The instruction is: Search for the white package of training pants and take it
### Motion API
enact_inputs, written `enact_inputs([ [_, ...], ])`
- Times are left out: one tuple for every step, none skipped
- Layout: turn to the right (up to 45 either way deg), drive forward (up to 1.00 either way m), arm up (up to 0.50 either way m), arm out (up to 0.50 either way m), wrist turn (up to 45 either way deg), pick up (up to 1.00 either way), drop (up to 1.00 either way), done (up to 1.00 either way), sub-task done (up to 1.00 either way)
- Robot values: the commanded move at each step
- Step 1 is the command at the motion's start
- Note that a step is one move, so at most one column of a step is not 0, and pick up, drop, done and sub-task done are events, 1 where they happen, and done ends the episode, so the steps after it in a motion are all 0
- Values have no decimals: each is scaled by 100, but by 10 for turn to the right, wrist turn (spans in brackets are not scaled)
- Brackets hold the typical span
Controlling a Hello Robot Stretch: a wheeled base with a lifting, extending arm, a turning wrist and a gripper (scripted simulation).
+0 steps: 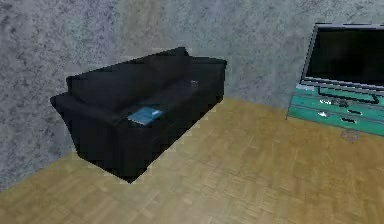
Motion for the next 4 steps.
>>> enact_inputs([
  [-420,0,0,0,0,0,0,0,0],
  [-30,0,0,0,0,0,0,0,0],
  [0,100,0,0,0,0,0,0,0],
  [0,5,0,0,0,0,0,0,0],
])
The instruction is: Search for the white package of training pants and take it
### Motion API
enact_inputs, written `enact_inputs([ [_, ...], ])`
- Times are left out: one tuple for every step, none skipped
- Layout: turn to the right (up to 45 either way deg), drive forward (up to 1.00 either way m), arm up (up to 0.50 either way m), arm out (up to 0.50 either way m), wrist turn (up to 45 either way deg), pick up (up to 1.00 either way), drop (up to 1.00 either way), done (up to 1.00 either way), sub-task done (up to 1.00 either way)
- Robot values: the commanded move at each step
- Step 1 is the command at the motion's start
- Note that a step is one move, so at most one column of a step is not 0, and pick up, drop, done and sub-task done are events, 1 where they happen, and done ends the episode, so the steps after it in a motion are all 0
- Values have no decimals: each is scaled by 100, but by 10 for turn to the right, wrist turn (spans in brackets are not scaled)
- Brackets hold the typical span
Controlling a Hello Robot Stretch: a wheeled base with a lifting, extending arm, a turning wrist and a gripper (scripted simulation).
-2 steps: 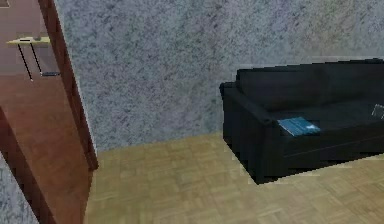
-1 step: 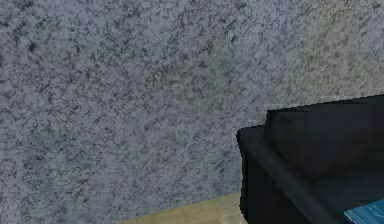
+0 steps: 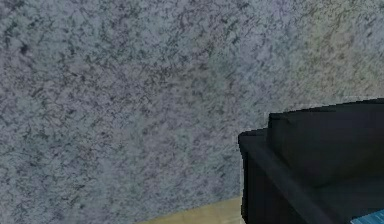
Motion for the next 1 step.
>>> enact_inputs([
  [-450,0,0,0,0,0,0,0,0],
])
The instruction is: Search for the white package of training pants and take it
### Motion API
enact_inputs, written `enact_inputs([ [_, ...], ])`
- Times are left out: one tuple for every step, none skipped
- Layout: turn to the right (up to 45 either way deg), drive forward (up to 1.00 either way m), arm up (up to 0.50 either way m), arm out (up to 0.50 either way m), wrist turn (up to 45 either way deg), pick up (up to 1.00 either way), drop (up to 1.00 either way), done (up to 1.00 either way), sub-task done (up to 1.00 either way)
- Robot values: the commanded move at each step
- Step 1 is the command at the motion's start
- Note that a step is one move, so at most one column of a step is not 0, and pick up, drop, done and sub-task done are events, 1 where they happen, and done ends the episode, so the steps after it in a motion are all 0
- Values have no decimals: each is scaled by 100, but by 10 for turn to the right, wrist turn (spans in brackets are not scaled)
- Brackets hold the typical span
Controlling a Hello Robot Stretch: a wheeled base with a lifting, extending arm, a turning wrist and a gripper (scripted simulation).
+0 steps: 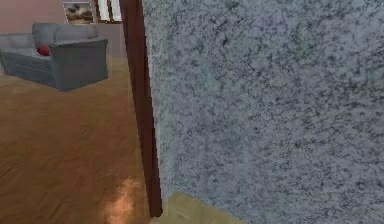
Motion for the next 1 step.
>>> enact_inputs([
  [-90,0,0,0,0,0,0,0,0],
])
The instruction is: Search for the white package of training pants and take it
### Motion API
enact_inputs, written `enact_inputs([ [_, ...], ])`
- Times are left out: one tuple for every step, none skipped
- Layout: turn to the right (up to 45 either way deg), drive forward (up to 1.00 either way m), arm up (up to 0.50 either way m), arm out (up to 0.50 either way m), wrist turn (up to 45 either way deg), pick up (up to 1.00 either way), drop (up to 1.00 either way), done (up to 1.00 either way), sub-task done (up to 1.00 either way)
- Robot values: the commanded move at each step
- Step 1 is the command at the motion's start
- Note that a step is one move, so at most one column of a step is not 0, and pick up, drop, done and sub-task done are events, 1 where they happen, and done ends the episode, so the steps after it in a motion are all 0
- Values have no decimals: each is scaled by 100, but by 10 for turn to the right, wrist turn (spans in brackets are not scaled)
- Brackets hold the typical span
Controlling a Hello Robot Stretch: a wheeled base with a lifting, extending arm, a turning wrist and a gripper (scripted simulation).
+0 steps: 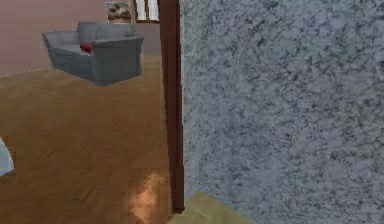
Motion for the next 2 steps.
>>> enact_inputs([
  [0,35,0,0,0,0,0,0,0],
  [-420,0,0,0,0,0,0,0,0],
])
